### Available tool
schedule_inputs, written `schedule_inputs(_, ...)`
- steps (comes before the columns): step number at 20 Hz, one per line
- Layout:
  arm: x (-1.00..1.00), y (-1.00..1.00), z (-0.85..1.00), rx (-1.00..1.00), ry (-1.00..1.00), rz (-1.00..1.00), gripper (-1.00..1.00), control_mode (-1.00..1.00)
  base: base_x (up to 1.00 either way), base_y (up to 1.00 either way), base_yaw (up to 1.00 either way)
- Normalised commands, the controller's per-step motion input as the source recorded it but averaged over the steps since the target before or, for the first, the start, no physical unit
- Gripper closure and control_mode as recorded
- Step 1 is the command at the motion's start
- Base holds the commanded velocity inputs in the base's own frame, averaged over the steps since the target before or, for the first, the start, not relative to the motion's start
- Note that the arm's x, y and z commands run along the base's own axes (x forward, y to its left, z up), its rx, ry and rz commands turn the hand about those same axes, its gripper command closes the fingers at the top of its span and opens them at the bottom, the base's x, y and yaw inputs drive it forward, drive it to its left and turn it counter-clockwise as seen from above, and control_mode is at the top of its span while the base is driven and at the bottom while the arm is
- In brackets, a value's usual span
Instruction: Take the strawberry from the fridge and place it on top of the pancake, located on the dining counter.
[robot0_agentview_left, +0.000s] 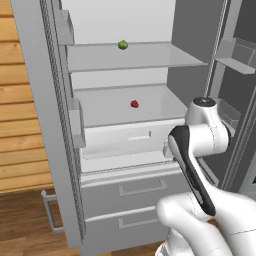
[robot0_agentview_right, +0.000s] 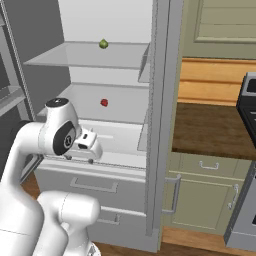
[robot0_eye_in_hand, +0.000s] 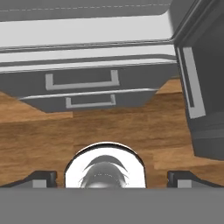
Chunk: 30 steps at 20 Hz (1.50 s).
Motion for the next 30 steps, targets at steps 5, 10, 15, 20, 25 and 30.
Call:
schedule_inputs(5, 0.00, 0.06, -0.26, 0.00, -0.11, 0.02, -1.00, -1.00, 0.00, 0.00, 0.00)
schedule_inputs(10, 0.00, 0.00, -0.01, 0.00, 0.00, 0.00, -1.00, -1.00, 0.00, 0.00, 0.00)
schedule_inputs(15, 0.01, 0.07, 0.00, 0.00, -0.01, 0.00, -1.00, -1.00, 0.00, 0.00, 0.00)
schedule_inputs(20, 0.02, 0.05, 0.00, 0.00, -0.01, -0.01, -1.00, 1.00, 0.10, 0.44, -0.07)
schedule_inputs(25, 0.00, 0.00, 0.00, 0.00, 0.00, 0.00, -1.00, 1.00, 0.13, 0.39, -0.17)
schedule_inputs(30, 0.00, 0.00, 0.00, 0.00, 0.00, 0.00, -1.00, 1.00, 0.24, -0.05, 0.02)
